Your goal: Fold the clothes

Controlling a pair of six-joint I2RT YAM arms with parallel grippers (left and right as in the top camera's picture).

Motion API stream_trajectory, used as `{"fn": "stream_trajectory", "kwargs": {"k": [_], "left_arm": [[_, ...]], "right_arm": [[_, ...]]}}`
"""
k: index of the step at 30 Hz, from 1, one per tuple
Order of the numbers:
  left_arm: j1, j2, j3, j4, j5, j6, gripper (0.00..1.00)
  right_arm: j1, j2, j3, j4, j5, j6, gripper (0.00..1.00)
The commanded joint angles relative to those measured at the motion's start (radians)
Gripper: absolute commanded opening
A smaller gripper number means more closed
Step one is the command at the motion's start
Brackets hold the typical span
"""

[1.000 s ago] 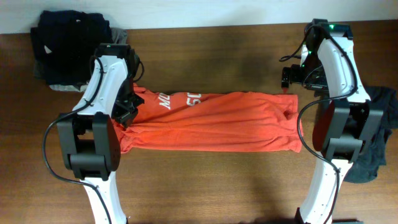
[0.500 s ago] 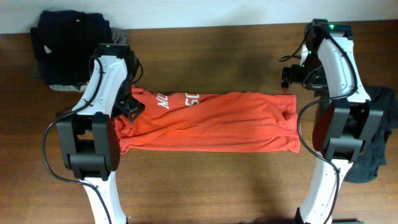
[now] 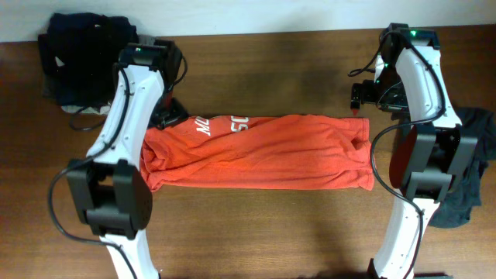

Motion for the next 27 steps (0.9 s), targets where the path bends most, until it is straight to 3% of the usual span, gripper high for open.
{"fn": "stream_trajectory", "kwargs": {"k": [1, 3, 5, 8, 11, 18, 27], "left_arm": [[-0.017, -0.018, 0.003, 0.042, 0.092, 0.119, 0.99], [-0.022, -0.012, -0.014, 0.079, 0.099, 0.136, 0.98], [-0.023, -0.006, -0.037, 0.116, 0.111, 0.145, 0.89], [-0.023, 0.000, -0.069, 0.138, 0.175, 0.192, 0.89], [-0.023, 0.008, -0.103, 0.141, 0.223, 0.243, 0.99], [-0.023, 0.011, -0.243, 0.241, 0.276, 0.333, 0.99], [-0.023, 0.011, -0.321, 0.329, 0.284, 0.344, 0.99]], "right_arm": [[-0.005, 0.011, -0.006, 0.001, -0.026, 0.006, 0.99], [-0.005, 0.011, -0.006, 0.001, -0.041, 0.006, 0.99], [-0.005, 0.011, -0.006, 0.000, -0.047, 0.006, 0.99], [-0.005, 0.011, -0.006, -0.001, -0.047, 0.006, 0.99], [-0.005, 0.011, -0.006, -0.007, -0.047, 0.006, 0.99], [-0.006, 0.011, -0.006, -0.054, -0.047, -0.003, 0.99], [-0.008, 0.011, -0.084, -0.068, 0.000, -0.050, 0.99]]}}
